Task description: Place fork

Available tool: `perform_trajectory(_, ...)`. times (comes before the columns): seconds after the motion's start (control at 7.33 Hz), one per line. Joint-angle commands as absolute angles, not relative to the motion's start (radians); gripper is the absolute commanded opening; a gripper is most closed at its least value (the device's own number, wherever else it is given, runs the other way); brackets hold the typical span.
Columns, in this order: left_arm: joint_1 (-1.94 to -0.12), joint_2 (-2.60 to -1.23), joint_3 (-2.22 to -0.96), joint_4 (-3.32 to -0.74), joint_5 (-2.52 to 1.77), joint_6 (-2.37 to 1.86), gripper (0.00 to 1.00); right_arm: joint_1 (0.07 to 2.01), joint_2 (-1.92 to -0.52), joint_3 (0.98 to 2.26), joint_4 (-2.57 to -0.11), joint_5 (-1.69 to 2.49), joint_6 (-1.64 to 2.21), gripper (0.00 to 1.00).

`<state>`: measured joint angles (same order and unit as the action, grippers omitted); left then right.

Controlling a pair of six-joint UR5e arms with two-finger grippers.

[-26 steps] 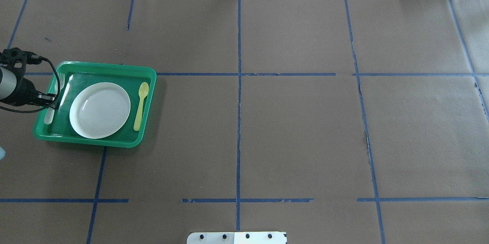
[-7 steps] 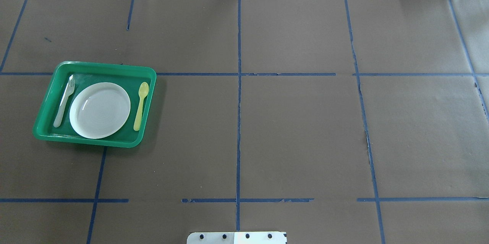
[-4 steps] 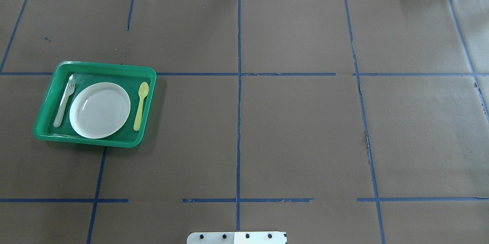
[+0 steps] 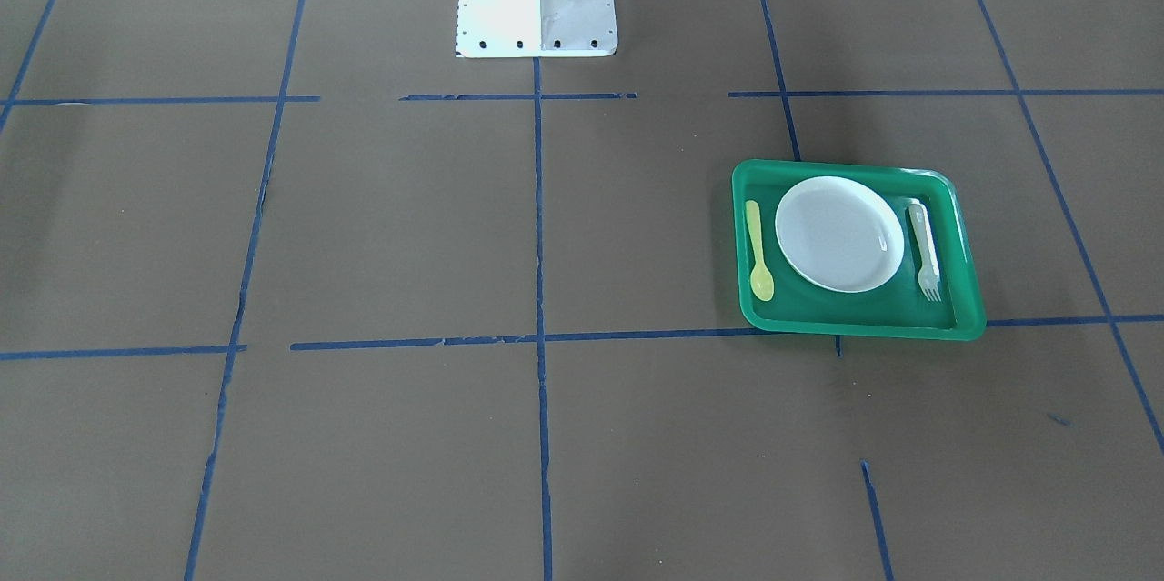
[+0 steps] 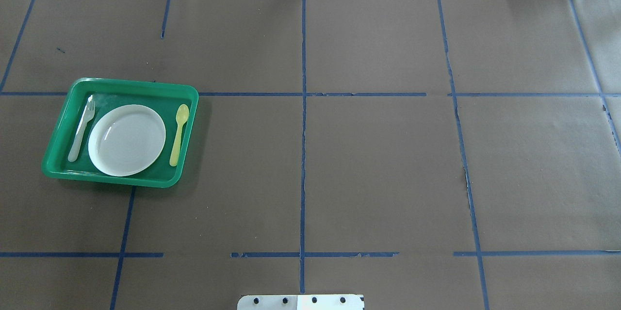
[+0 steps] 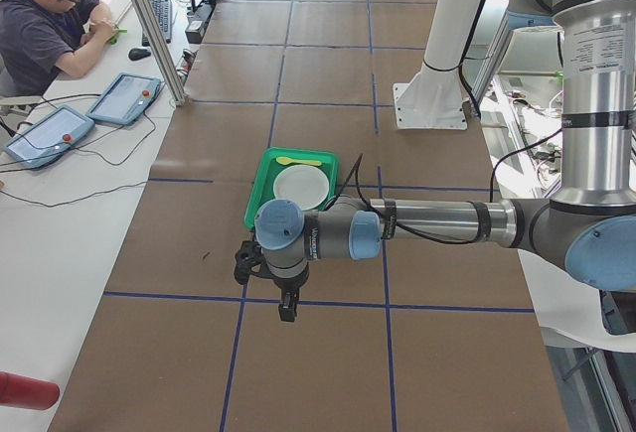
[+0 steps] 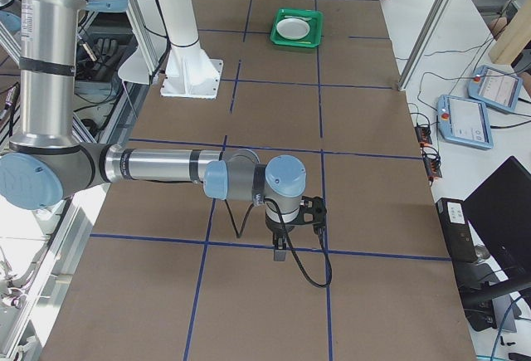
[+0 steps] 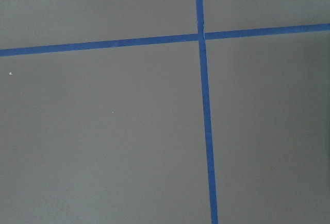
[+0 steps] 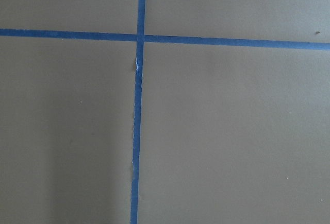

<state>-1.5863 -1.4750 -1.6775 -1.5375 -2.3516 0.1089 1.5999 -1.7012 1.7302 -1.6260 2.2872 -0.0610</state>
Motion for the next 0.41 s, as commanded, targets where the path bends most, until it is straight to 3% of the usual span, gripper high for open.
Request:
perform_trajectory(0.0, -1.588, -1.479, -1.677, -1.537, -2.352, 0.109, 1.0, 1.6, -1.701, 1.73, -1.626, 2.287, -0.061, 1.0)
perform_trajectory(0.27, -1.591, -1.479, -1.678, -1.534, -2.352, 0.107, 1.0, 1.6, -1.701, 1.729, -1.626, 2.287, -0.06, 1.0)
